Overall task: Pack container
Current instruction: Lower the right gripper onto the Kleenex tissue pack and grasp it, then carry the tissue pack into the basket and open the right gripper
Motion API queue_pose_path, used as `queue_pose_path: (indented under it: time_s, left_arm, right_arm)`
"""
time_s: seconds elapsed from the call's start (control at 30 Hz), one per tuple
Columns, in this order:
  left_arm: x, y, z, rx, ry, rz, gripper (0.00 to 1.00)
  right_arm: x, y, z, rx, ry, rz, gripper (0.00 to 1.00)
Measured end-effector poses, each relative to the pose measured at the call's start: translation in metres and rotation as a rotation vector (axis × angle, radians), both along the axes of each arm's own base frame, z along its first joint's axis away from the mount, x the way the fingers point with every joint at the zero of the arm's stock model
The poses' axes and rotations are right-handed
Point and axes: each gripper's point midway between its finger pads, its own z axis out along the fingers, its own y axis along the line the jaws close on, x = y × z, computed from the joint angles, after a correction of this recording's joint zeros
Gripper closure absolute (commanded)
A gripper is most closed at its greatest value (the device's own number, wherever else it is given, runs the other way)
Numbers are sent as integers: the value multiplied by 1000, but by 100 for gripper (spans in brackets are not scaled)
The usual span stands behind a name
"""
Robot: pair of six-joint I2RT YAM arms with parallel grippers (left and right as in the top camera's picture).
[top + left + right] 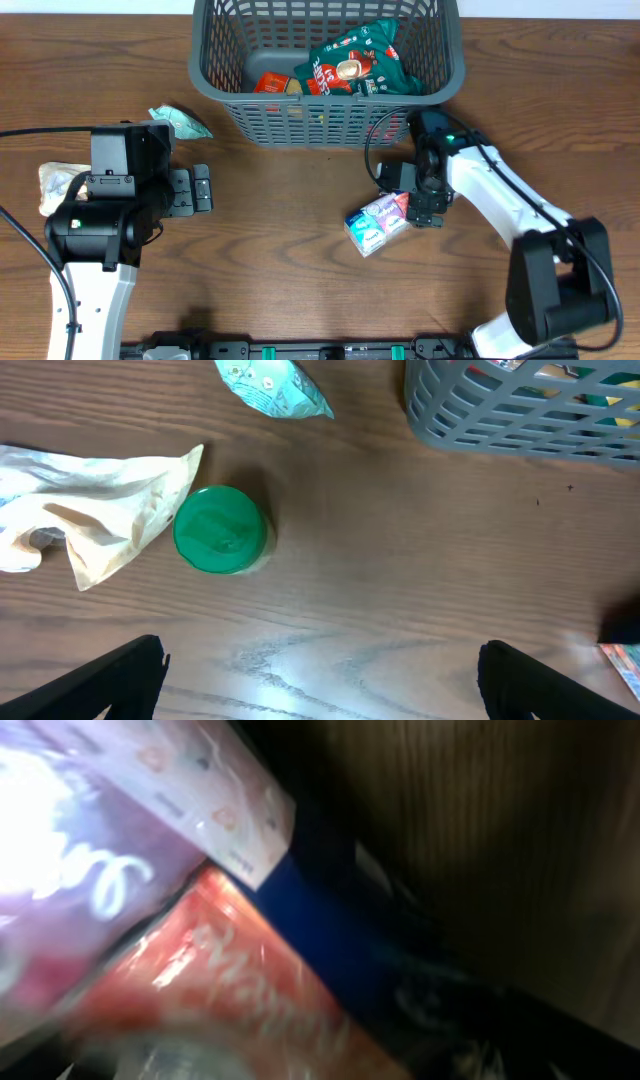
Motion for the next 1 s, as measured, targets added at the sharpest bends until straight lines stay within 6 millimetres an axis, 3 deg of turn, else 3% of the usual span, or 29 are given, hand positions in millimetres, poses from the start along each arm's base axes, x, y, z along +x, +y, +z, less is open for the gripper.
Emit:
queue_pose_path:
  time_s: [0.23,0.37,0.47,0.6,0.67,0.83,1.0]
  left_arm:
    - [0,0,0,0,0,0,1]
    - [0,0,0,0,0,0,2]
    - [0,0,0,0,0,0,1]
    - [0,0,0,0,0,0,1]
    - [0,0,0,0,0,0,1]
    - [0,0,0,0,1,0,1]
    - [0,0,0,0,0,0,2]
  right_arm:
    - [4,2,-21,-4,28,7,1]
    - [5,3,-27,-1,33,12,11]
    - [6,5,-27,8,28,7,31]
    - [7,6,-27,17,22,-16,71]
    - [9,6,-24,22,14,-27,85]
    - [10,8,-20,34,4,-77,99]
    - [10,10,-18,38,-4,-146,99]
